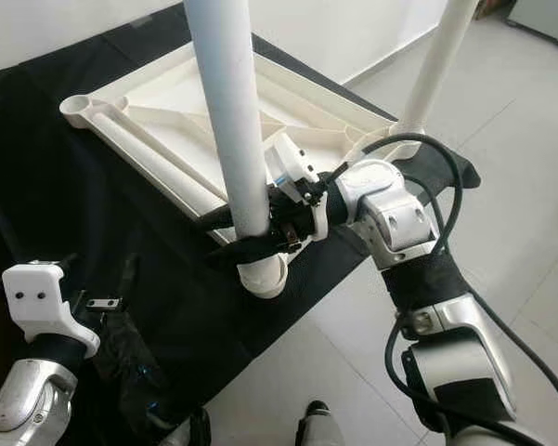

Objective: Building children table

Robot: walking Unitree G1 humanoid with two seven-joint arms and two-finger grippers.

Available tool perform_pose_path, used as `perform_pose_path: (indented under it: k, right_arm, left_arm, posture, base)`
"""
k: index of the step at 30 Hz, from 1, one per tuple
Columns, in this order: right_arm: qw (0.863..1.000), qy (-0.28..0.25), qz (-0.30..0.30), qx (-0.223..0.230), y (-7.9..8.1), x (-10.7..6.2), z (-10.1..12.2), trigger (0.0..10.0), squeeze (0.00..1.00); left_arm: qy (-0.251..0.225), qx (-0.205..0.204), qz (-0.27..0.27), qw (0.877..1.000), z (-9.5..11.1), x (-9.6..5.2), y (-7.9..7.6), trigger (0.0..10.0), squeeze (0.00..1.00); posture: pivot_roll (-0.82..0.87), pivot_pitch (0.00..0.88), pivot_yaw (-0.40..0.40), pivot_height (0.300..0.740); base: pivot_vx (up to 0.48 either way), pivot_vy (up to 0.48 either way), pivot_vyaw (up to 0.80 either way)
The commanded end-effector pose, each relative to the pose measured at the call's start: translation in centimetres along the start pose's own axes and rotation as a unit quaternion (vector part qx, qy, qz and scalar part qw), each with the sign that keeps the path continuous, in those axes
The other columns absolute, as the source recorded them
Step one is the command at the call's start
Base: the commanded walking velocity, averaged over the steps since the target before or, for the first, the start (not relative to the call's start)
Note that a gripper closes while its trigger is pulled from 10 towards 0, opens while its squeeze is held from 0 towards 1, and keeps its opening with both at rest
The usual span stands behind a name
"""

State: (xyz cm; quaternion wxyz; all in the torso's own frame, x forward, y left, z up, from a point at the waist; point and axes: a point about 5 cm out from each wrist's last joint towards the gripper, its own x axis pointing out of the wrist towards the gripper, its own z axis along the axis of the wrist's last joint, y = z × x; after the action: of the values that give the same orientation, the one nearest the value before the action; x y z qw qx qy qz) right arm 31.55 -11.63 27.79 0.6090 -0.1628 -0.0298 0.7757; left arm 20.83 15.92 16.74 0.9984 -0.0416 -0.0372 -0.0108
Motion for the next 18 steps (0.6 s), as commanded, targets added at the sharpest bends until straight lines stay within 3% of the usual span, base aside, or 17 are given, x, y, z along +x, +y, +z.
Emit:
perform_pose_path:
  k: [1,18]
  right_arm:
    - [1.0,0.021,0.001,0.013,-0.07,-0.36,-0.81,10.0,0.0]
    - [0.999,0.019,-0.012,0.023,-0.5,-0.88,-1.63,10.0,0.0]
  left_arm:
    - [0.004,0.002,0.009,1.0,-0.16,-0.18,0.36,10.0,0.0]
    - [0.005,0.005,0.008,1.0,-0.1,-0.25,0.36,10.0,0.0]
  posture:
    - [0.02,0.264,0.03,0.74]
    - [0.03,0.268,0.035,0.74]
  base:
    - [0.0,0.0,0.0]
    - [0.0,0.0,0.0]
